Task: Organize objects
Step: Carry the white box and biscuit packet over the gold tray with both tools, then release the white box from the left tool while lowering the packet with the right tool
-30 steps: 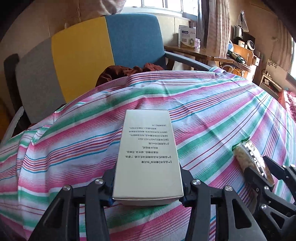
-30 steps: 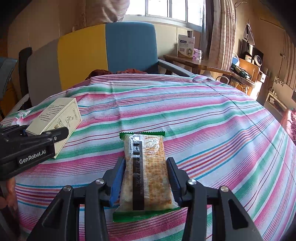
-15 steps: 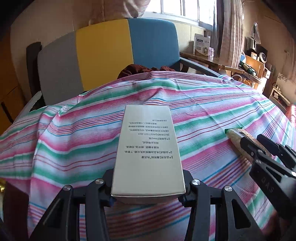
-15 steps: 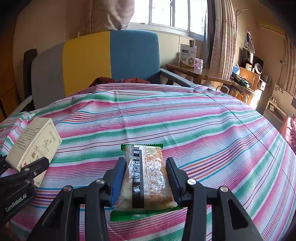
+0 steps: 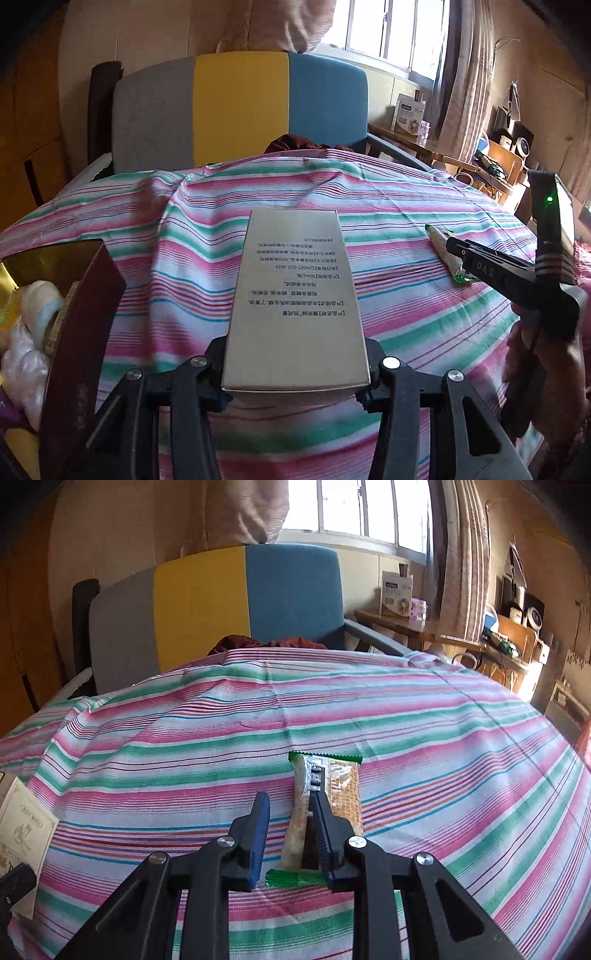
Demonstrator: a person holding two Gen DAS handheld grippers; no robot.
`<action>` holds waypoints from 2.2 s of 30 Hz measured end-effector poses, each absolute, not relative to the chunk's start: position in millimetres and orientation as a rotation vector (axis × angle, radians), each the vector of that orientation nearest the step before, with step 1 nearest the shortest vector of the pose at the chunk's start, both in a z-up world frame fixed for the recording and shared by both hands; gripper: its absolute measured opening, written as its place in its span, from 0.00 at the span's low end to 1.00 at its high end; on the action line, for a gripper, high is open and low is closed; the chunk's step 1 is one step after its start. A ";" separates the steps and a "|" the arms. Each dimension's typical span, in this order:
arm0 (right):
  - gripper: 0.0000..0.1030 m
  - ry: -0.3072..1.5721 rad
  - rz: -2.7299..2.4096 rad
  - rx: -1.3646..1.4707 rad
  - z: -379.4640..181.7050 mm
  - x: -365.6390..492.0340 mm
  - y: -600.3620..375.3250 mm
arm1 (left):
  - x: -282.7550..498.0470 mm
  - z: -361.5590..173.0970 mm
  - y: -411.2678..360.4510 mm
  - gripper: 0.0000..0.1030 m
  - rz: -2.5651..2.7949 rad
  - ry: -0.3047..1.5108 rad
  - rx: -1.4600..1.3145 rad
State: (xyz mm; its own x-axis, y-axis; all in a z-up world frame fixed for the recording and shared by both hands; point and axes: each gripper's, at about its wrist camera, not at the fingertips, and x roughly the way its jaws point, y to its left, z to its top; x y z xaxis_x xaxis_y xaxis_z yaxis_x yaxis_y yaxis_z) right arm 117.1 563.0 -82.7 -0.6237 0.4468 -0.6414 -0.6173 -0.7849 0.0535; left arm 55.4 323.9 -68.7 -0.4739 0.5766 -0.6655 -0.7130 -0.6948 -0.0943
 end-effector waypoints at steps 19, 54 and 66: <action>0.44 0.378 2.241 -1.066 -102.5 94.3 585.6 | 75.3 -27.8 238.1 0.48 2.225 0.145 -0.829; 0.44 0.499 2.961 -1.114 12.6 30.6 255.0 | -52.1 -47.6 39.6 0.85 2.428 0.089 -1.184; 0.44 0.394 2.971 -1.437 -13.0 -57.2 188.1 | -10.0 -50.6 -17.5 0.91 2.517 -0.196 -1.193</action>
